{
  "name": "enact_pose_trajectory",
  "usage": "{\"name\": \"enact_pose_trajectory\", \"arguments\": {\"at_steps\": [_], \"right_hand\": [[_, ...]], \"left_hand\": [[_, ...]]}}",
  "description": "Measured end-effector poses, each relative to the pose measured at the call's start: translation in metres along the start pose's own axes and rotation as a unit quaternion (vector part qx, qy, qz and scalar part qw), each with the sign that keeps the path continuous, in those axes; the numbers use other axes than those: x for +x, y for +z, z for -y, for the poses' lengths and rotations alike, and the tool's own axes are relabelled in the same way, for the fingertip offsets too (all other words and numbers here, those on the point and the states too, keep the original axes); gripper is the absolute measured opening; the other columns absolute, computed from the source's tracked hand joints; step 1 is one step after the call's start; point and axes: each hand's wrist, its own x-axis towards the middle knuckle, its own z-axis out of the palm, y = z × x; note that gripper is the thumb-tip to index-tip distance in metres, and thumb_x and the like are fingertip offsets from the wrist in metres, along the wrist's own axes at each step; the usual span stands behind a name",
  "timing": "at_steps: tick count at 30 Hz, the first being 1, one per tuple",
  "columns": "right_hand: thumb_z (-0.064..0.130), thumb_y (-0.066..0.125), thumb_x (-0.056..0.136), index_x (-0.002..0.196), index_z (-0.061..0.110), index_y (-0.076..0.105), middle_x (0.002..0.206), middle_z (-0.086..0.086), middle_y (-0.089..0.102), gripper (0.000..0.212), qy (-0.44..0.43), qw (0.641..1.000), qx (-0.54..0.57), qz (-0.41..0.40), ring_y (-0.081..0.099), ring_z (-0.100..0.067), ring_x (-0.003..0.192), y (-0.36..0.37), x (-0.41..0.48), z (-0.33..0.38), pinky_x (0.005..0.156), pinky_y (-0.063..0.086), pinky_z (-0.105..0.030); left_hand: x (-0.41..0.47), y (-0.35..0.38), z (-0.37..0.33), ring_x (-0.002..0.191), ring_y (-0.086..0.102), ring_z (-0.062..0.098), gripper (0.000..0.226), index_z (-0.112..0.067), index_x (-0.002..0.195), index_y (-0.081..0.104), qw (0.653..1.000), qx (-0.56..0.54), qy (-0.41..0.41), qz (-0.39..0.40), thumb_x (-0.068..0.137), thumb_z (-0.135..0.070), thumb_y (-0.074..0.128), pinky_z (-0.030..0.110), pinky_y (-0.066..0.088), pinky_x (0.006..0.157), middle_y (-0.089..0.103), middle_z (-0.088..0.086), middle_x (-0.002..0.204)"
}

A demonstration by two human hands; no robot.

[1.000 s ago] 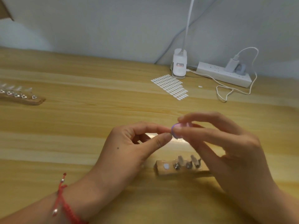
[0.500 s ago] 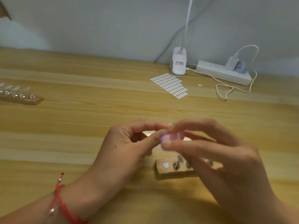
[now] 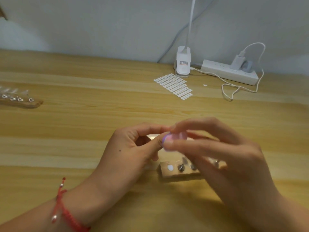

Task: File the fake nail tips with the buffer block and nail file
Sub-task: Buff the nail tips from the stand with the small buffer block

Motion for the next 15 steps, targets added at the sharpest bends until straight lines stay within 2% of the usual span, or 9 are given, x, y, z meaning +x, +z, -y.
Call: {"name": "enact_pose_trajectory", "arguments": {"at_steps": [3, 6, 9, 13, 15], "right_hand": [[0.006, 0.070, 0.089, 0.105, 0.025, 0.071, 0.108, 0.000, 0.068, 0.024, 0.034, 0.998, -0.035, -0.033, 0.066, -0.009, 0.101, -0.013, 0.006, -0.017, 0.085, 0.054, -0.028], [0.008, 0.070, 0.088, 0.108, 0.027, 0.067, 0.110, 0.002, 0.068, 0.028, 0.049, 0.996, -0.027, -0.066, 0.068, -0.017, 0.103, -0.027, 0.010, -0.024, 0.087, 0.056, -0.040], [0.010, 0.067, 0.090, 0.116, 0.025, 0.062, 0.114, 0.003, 0.067, 0.030, -0.003, 0.998, -0.042, -0.045, 0.066, -0.017, 0.109, -0.028, 0.008, -0.015, 0.093, 0.054, -0.039], [-0.003, 0.064, 0.091, 0.108, 0.012, 0.071, 0.111, -0.007, 0.067, 0.024, -0.093, 0.992, -0.091, 0.004, 0.064, -0.026, 0.110, -0.019, 0.003, -0.005, 0.091, 0.050, -0.035], [-0.007, 0.064, 0.088, 0.108, 0.009, 0.072, 0.111, -0.008, 0.066, 0.027, -0.116, 0.986, -0.120, 0.023, 0.063, -0.028, 0.112, -0.019, 0.004, -0.007, 0.093, 0.049, -0.034]], "left_hand": [[-0.001, 0.002, -0.001, 0.045, 0.039, 0.004, 0.022, -0.034, 0.083, 0.078, 1.000, 0.004, -0.008, -0.009, 0.068, -0.047, 0.070, 0.012, 0.034, 0.048, 0.052, -0.007, 0.047], [-0.001, 0.003, -0.004, 0.048, 0.047, 0.000, 0.016, -0.030, 0.083, 0.079, 1.000, -0.007, -0.001, 0.009, 0.075, -0.038, 0.068, 0.008, 0.039, 0.056, 0.064, -0.013, 0.055], [-0.001, 0.003, -0.006, 0.055, 0.053, 0.000, 0.021, -0.030, 0.086, 0.078, 1.000, -0.019, 0.001, 0.023, 0.074, -0.041, 0.064, 0.008, 0.040, 0.060, 0.067, -0.015, 0.062], [-0.001, 0.002, -0.005, 0.066, 0.055, 0.009, 0.026, -0.029, 0.083, 0.078, 1.000, -0.021, -0.011, 0.016, 0.070, -0.050, 0.071, 0.018, 0.040, 0.064, 0.063, -0.009, 0.059], [-0.001, 0.002, -0.005, 0.066, 0.056, 0.007, 0.027, -0.026, 0.081, 0.078, 0.999, -0.032, -0.008, 0.015, 0.068, -0.049, 0.071, 0.014, 0.041, 0.064, 0.061, -0.009, 0.057]]}}
